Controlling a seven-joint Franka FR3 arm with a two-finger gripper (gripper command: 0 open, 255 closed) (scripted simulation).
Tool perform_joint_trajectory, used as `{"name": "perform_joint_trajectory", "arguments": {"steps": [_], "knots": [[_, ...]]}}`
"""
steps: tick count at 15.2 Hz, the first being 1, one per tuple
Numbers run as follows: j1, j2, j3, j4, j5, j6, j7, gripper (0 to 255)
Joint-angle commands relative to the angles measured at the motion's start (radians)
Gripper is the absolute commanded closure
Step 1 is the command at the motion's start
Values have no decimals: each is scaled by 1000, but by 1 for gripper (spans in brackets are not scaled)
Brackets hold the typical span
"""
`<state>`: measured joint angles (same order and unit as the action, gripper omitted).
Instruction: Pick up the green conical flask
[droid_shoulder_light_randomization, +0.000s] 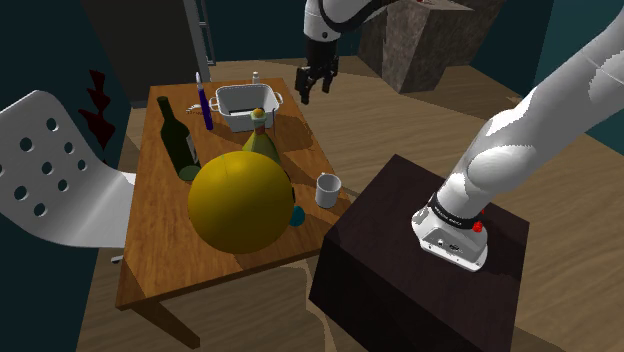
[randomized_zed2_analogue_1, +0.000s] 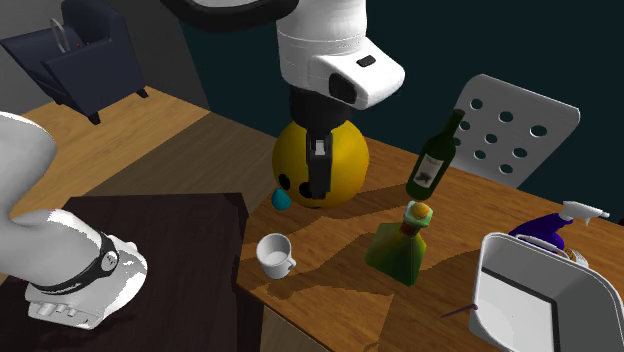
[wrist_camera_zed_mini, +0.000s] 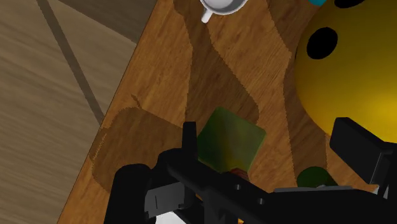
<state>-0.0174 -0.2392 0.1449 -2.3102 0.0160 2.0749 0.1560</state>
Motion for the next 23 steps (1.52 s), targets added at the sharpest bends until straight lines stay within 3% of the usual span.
{"name": "perform_joint_trajectory", "arguments": {"steps": [1,9,17,23], "knots": [[-4,83,8,42,-19,51,22,0],[3,386,21,246,-115,181,126,0],[43,693,-6,543,-203,220,207,0],[49,742,-14,541,-215,271,219,0]]}}
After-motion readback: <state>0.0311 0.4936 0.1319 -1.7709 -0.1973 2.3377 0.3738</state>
